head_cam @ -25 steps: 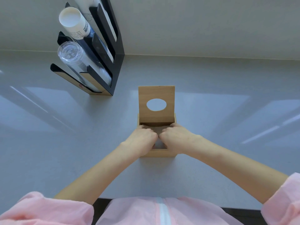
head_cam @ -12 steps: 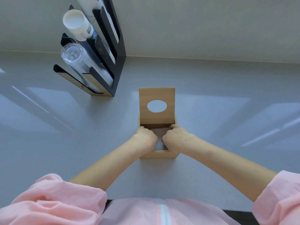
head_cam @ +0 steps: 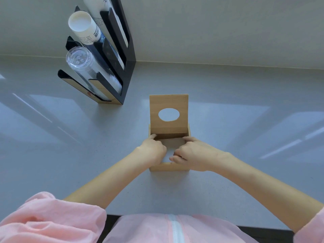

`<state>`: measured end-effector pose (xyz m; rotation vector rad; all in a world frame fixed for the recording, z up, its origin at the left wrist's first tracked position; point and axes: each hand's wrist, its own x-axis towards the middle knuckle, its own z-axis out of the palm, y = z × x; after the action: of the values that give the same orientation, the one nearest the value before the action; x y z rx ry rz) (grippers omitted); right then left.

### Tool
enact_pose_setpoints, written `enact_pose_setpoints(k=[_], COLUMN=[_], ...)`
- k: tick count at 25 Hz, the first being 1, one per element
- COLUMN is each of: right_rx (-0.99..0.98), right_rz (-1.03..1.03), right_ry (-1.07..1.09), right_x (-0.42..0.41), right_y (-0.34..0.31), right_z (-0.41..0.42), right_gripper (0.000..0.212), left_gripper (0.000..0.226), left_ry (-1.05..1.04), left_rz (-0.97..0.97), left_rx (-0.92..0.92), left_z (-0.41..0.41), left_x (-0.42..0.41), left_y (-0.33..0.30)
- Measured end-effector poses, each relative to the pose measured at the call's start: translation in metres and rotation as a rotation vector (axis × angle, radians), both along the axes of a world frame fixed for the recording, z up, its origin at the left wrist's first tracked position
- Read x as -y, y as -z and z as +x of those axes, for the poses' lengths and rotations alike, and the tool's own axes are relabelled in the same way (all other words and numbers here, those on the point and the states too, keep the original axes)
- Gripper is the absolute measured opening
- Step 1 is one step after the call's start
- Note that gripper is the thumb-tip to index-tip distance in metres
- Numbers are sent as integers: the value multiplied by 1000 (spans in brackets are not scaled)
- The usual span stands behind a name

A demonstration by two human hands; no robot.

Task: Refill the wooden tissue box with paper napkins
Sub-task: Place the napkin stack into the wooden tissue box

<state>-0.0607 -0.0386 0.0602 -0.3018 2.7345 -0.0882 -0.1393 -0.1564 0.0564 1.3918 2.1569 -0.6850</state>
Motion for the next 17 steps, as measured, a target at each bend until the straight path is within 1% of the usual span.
enact_pose_setpoints(k=[2, 3, 5, 6, 8, 9, 11, 14, 17], right_rx=[-66, -97, -155, -199, -363, -435, -502, -528, -521], right_rz=[-131, -159, -160, -146, -168, -186, -207, -229, -232], right_ry=[10, -5, -31, -24, 32, 67, 123, 182, 223], right_x=[-6, -9, -11, -10, -6, -3, 2, 7, 13], right_y=[1, 1, 4, 7, 15, 17, 23, 27, 27], right_z=[11, 17, 27, 31, 38, 40, 44, 47, 50], right_gripper=[37, 33, 25, 19, 5, 6, 8, 7, 9], left_gripper=[29, 32, 35, 33, 23, 16, 6, 8, 11], left_ry=[-45, -88, -155, -163, -128, -101, -116, -162, -208], left_rz=[214, 335, 509, 566, 687, 741, 854, 922, 906], left_rx=[42, 81, 150, 166, 135, 91, 23, 20, 57], left_z=[2, 4, 6, 10, 18, 22, 27, 29, 30], left_x=[10, 18, 36, 45, 59, 62, 66, 69, 69], left_y=[-1, -2, -1, 0, 6, 9, 14, 19, 22])
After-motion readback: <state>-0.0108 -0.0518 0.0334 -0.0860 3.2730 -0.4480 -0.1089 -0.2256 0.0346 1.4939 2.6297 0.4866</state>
